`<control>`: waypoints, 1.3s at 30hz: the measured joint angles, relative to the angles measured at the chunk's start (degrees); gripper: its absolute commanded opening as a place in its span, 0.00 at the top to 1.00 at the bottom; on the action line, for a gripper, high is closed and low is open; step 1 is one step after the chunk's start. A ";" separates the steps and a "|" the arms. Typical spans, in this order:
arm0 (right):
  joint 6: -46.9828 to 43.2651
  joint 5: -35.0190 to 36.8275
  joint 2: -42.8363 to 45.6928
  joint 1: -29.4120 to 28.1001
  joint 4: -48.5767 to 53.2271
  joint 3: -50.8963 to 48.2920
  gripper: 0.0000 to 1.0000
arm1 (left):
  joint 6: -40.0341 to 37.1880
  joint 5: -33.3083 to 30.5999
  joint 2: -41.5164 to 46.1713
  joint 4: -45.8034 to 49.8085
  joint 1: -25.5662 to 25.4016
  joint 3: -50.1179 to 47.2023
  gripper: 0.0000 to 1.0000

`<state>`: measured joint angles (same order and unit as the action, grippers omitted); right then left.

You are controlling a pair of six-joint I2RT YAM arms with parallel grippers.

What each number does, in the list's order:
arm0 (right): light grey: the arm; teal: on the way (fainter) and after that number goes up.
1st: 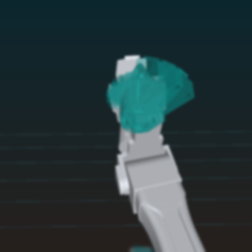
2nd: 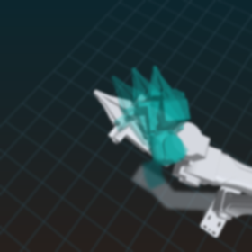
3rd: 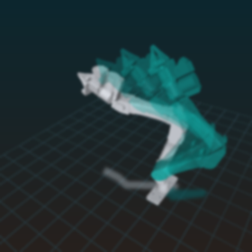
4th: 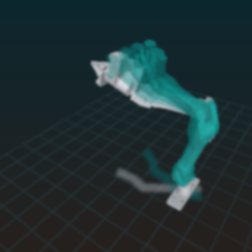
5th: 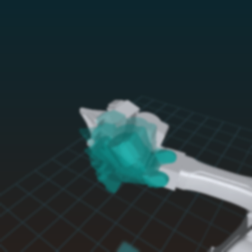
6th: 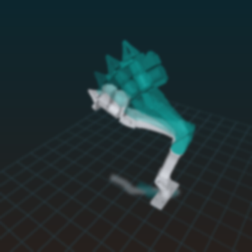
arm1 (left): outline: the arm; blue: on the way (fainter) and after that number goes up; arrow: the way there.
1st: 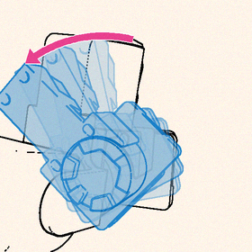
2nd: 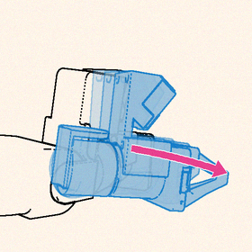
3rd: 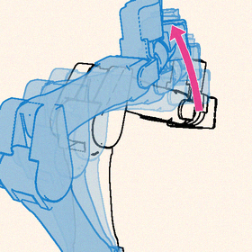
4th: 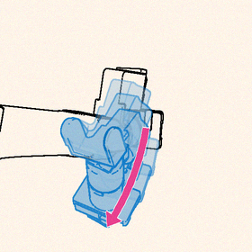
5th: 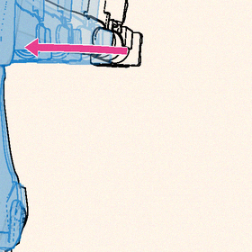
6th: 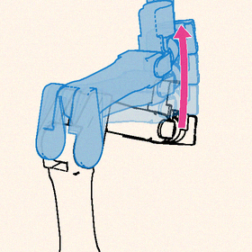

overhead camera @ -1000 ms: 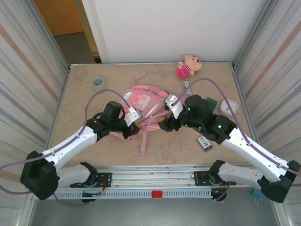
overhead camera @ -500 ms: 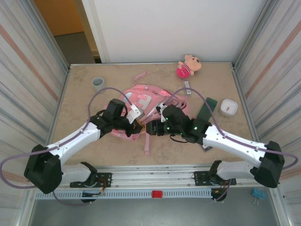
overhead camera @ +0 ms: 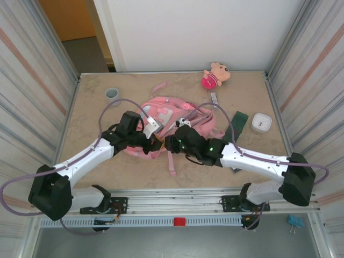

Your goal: Pack books, pencil case, and school supplies into a backpack

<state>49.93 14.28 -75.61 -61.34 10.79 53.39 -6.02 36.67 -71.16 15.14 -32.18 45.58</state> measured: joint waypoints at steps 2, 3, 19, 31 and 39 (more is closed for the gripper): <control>-0.72 2.47 -0.37 -0.72 -0.09 0.02 0.74 | 0.33 0.39 -0.22 -0.44 0.07 0.00 1.00; -0.96 3.54 -0.55 -1.01 -0.15 0.02 0.74 | 0.48 0.55 -0.33 -0.59 0.11 0.00 1.00; -4.48 13.07 -3.15 -4.07 2.56 2.34 0.84 | 1.42 3.02 -0.33 -1.92 1.62 0.00 1.00; -7.65 12.70 -0.39 -2.78 7.91 3.37 1.00 | -1.14 2.73 -0.35 -0.72 1.70 0.37 1.00; -10.49 3.89 5.35 3.98 12.13 3.23 1.00 | -3.91 2.16 -0.33 1.16 1.75 1.29 1.00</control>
<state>39.44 18.17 -70.26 -57.36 22.92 56.62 -9.93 38.83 -71.48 16.29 -30.44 46.87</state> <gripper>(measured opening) 0.105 0.087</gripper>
